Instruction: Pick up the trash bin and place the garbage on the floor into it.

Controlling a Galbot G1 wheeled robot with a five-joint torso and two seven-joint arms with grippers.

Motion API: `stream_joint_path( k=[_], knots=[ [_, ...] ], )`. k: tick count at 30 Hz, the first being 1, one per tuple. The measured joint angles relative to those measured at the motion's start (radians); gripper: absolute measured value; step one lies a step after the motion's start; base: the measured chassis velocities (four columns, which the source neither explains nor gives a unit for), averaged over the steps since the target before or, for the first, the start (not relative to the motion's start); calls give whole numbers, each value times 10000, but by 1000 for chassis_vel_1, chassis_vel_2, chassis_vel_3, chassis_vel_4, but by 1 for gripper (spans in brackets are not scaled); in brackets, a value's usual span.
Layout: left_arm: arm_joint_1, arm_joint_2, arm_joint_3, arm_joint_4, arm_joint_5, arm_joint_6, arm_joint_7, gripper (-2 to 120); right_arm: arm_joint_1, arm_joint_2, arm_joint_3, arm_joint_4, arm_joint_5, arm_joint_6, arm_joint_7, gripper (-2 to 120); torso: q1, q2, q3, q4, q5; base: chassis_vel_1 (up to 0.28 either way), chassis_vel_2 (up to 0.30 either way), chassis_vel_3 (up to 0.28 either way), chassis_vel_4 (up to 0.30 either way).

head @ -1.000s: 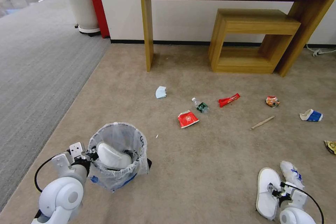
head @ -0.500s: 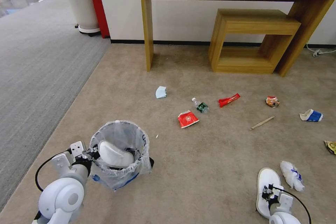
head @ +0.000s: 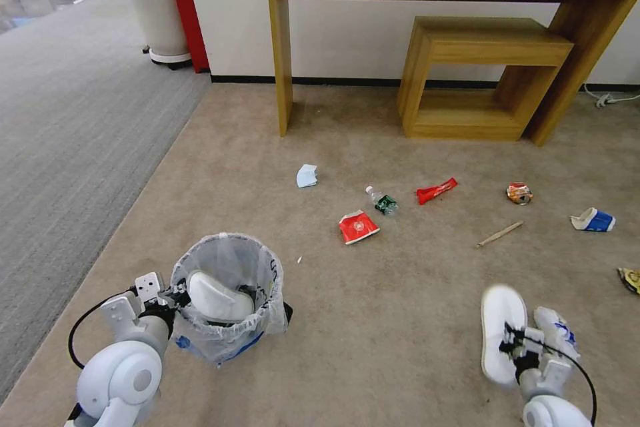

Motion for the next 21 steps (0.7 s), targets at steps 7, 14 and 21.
stream_joint_path(
  k=[7,14,21],
  knots=[
    [7,-21,51,55,70,-1,5,2,-167,-607,108,1707,628,1028,-2008,0,0,0,0,0,0,0,0,0,0],
    [6,-38,128,123,132,13,-3,2,166,-1317,-335,2816,1195,1875,-3371,0,0,0,1,1,0,0,0,0,0],
    [-53,-32,402,211,143,115,-61,2,1036,-2518,-1670,4360,1531,2286,-3997,0,0,0,0,0,-3,0,0,0,0]
  ],
)
